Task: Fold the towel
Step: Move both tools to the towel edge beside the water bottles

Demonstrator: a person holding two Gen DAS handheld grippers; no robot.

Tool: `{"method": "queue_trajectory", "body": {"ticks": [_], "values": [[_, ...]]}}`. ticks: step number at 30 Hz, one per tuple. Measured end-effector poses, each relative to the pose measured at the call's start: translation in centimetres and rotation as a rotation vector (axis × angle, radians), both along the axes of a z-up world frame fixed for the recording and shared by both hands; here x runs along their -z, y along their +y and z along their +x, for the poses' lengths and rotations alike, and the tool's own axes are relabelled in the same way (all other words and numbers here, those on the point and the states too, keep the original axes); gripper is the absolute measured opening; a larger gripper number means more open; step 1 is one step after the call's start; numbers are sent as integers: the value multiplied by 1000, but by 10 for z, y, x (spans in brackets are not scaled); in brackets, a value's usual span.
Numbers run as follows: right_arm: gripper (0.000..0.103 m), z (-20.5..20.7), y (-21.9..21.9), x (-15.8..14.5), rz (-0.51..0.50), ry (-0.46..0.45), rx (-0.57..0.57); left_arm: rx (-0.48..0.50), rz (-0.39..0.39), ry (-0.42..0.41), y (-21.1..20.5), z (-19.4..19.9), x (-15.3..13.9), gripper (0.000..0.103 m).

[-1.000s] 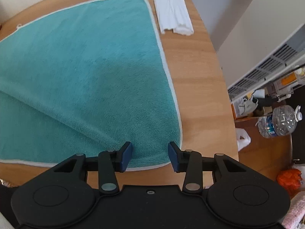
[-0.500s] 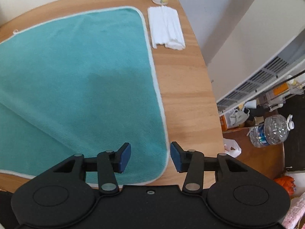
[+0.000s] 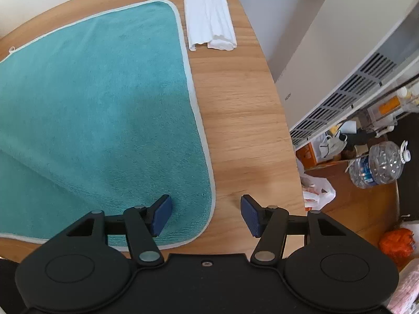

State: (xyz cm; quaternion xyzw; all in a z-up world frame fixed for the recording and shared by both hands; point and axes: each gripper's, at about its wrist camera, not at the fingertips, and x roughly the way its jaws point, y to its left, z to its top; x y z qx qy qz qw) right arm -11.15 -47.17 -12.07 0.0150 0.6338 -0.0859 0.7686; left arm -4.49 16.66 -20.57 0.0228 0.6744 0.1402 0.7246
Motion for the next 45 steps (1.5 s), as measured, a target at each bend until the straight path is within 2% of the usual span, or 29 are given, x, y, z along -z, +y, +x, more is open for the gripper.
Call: {"method": "queue_trajectory", "body": {"ticks": [12,17,22,26,31,36,38,41,43,45], "values": [[66,-2,-5,0,-23,8,11,-3,3,27,9,-2,1,83],[62,0,-2,-4,-46,7,-12,-28,8,36,17,3,-3,80],[62,13,9,-31,58,-82,-27,-132,-23,-5,35,0,-13,80],[60,44,39,-57,132,-185,-129,-255,-29,-69,43,-9,-23,80],[55,120,121,-101,258,-352,-402,-393,-78,-97,43,-14,-27,80],[55,187,229,-131,387,-459,-686,-512,-51,-146,39,-23,-30,80],[52,210,270,-135,458,-468,-764,-580,-61,-159,44,-26,-28,80],[50,232,347,-131,506,-457,-896,-647,-33,-166,49,-29,-25,80],[48,238,402,-116,507,-418,-989,-686,-36,-157,54,-31,-20,80],[46,242,440,-95,498,-381,-1031,-712,-32,-148,56,-32,-17,80]]}}
